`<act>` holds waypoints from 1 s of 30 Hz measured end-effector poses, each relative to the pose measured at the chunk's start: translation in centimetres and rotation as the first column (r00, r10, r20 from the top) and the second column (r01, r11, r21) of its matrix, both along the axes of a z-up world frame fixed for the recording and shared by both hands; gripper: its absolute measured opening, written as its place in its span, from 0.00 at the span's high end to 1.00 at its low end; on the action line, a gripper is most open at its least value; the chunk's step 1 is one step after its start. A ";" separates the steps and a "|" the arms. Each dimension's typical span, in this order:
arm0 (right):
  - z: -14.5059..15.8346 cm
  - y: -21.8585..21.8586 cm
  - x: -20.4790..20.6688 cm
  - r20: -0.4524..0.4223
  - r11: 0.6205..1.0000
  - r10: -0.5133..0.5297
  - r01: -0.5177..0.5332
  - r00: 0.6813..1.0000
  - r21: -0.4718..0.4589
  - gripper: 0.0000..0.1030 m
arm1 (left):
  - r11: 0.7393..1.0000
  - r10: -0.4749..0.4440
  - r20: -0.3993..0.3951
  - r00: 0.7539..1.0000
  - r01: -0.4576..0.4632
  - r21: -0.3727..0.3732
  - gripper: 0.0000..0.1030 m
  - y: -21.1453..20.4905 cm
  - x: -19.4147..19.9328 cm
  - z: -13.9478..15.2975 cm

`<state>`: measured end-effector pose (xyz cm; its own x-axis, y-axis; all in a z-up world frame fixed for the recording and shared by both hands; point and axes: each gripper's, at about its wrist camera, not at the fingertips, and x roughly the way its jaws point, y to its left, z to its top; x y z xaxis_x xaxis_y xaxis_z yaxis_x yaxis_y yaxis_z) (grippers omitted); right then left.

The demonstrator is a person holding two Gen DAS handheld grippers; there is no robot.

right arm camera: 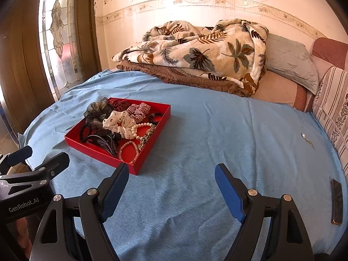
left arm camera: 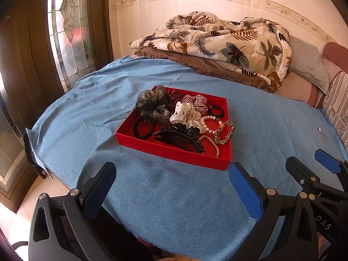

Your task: Organize jewelry

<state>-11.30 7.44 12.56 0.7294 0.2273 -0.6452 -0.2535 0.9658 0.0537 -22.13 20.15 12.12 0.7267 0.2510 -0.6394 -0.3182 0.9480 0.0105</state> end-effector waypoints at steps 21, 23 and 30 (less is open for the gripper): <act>-1.2 0.7 0.7 -0.038 1.000 0.012 -0.013 0.999 -0.023 0.17 | 0.999 -0.007 -0.038 0.999 0.005 -0.038 0.00 1.2 1.0 -1.5; -1.3 0.8 0.8 -0.042 1.000 0.014 -0.015 0.999 -0.025 0.17 | 0.999 -0.002 -0.042 0.999 0.001 -0.042 0.00 1.3 1.1 -1.7; -1.7 1.1 1.0 -0.051 0.999 0.017 -0.019 0.999 -0.035 0.16 | 0.998 0.002 -0.056 0.998 -0.005 -0.055 0.00 1.8 1.4 -2.2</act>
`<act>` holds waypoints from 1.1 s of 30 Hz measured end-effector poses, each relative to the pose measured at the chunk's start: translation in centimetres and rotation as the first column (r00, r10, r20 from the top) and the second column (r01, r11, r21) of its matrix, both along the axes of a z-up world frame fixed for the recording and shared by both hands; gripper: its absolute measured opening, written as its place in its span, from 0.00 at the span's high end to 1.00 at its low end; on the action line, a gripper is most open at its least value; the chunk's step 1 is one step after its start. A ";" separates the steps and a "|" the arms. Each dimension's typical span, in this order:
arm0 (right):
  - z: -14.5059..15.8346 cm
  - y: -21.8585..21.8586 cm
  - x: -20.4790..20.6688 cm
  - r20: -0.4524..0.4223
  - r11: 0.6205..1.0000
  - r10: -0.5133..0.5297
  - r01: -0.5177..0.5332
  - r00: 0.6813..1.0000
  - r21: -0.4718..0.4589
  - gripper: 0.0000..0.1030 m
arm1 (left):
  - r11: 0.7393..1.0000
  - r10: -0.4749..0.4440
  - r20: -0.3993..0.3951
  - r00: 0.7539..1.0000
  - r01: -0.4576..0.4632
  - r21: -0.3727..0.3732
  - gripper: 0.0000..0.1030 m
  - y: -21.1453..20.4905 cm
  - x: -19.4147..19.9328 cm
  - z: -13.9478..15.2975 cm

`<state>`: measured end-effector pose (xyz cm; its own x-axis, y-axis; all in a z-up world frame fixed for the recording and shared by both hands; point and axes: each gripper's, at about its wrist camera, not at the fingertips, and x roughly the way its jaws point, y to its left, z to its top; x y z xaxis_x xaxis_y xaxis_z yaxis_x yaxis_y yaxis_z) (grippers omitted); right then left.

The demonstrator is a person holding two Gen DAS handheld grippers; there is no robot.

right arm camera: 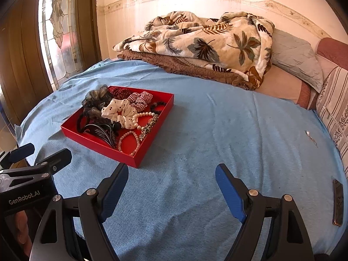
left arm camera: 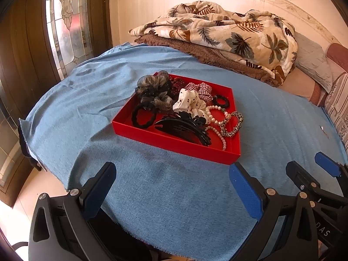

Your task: Organize jewelry

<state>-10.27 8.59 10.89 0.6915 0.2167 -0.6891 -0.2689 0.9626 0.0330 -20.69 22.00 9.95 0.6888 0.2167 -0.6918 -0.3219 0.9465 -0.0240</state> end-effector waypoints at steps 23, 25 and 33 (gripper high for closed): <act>-1.1 0.8 0.7 -0.029 1.000 0.010 -0.011 1.000 -0.017 0.16 | 1.000 0.007 -0.038 0.999 -0.008 -0.020 0.00 0.8 1.0 -1.5; -1.2 0.8 0.7 -0.031 1.000 0.011 -0.011 0.999 -0.016 0.16 | 1.000 0.007 -0.041 0.999 -0.008 -0.020 0.00 0.8 1.1 -1.6; -1.6 0.9 1.0 -0.041 1.000 0.014 -0.015 0.999 -0.016 0.16 | 1.000 0.010 -0.054 0.999 -0.011 -0.024 0.00 0.9 1.2 -2.1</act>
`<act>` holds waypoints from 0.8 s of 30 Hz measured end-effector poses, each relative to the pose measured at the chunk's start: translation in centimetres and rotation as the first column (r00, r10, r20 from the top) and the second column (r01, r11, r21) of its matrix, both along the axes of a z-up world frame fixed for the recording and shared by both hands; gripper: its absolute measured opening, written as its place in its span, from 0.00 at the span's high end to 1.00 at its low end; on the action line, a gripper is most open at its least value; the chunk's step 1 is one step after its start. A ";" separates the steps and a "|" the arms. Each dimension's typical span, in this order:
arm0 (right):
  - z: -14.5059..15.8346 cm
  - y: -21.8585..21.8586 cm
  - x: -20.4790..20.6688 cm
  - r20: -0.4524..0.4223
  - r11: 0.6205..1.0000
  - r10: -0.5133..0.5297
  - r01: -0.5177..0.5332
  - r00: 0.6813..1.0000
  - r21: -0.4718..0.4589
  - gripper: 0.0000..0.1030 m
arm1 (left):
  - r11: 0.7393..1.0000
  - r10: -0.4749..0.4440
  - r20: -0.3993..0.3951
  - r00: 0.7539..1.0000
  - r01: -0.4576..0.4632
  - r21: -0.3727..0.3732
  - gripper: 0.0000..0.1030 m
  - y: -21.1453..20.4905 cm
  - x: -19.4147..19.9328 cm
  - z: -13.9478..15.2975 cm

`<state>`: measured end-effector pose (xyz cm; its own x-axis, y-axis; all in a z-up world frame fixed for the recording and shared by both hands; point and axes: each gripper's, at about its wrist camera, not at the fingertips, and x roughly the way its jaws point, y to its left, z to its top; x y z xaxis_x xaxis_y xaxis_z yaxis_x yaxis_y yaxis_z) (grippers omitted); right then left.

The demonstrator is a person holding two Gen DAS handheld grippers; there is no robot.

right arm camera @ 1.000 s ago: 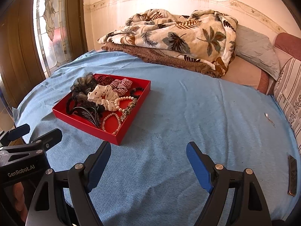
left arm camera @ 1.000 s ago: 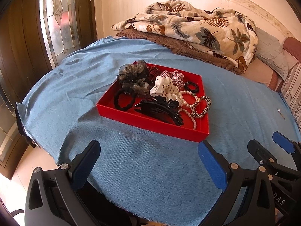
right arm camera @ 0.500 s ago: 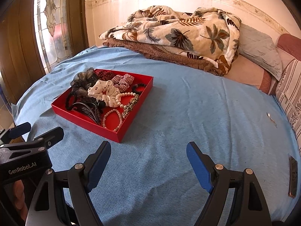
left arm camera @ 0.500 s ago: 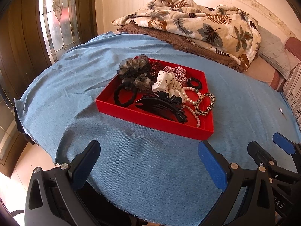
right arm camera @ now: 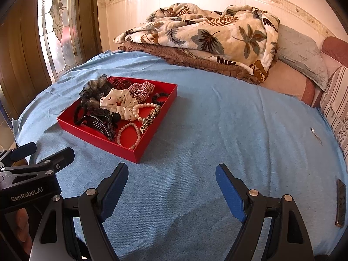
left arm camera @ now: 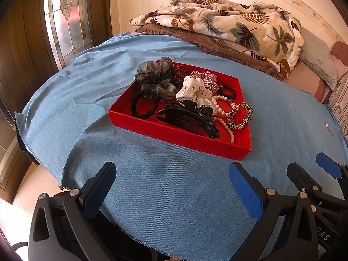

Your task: Organize jewelry

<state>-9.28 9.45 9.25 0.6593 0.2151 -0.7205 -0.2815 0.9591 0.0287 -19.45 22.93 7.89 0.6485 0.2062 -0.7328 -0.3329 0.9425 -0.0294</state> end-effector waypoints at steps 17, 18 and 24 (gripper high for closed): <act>-0.6 0.5 0.2 -0.010 1.000 0.015 -0.016 1.000 -0.005 0.16 | 1.000 0.006 -0.013 1.000 -0.006 -0.008 0.00 0.4 0.3 -0.6; -0.6 0.5 0.2 -0.010 1.000 0.016 -0.016 1.000 -0.005 0.16 | 1.000 0.006 -0.013 1.000 -0.006 -0.009 0.00 0.4 0.3 -0.6; -0.5 0.5 0.2 -0.009 1.000 0.016 -0.016 1.000 -0.005 0.16 | 1.000 0.006 -0.011 1.000 -0.006 -0.009 0.00 0.5 0.3 -0.5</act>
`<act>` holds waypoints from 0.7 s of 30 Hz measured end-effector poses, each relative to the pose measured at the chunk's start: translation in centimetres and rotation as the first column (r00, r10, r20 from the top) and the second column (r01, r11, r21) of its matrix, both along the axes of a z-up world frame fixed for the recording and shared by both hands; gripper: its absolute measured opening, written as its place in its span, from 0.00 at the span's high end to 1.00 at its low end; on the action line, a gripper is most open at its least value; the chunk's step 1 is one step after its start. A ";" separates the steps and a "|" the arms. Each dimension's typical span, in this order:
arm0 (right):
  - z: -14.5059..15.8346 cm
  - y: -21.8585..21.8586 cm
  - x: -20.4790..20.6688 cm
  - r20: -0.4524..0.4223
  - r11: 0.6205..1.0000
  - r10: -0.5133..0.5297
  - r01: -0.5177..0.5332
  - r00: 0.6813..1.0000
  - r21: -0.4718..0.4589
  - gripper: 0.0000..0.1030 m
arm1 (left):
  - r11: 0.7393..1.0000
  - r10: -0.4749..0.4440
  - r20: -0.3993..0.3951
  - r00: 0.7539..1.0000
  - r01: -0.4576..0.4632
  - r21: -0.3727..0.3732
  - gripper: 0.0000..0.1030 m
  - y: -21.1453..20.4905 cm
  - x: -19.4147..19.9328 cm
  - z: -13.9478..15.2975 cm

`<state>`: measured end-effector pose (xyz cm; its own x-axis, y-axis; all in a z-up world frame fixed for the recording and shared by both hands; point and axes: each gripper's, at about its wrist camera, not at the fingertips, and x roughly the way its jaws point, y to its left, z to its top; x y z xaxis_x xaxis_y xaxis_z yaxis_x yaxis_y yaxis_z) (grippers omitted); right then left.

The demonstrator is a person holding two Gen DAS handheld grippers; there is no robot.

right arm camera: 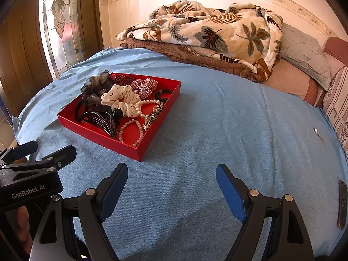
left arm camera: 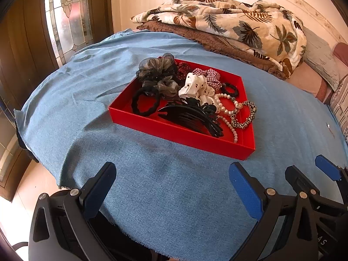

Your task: Organize jewelry

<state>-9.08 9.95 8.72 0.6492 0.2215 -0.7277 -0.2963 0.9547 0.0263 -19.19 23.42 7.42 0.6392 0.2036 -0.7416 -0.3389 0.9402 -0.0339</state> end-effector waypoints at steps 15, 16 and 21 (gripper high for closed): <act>1.2 -0.4 -1.0 0.030 0.999 0.006 -0.007 1.000 0.035 0.15 | 0.999 0.021 0.027 0.999 -0.022 0.038 0.00 -0.8 -0.9 1.9; 1.3 -0.5 -1.1 0.030 0.999 0.006 -0.007 1.000 0.038 0.15 | 0.999 0.021 0.029 0.999 -0.023 0.042 0.00 -0.9 -0.9 2.0; 1.5 -1.4 -1.3 0.031 0.998 0.002 -0.004 1.000 0.062 0.15 | 0.997 0.019 0.040 0.999 -0.022 0.070 0.00 -1.8 -1.0 2.9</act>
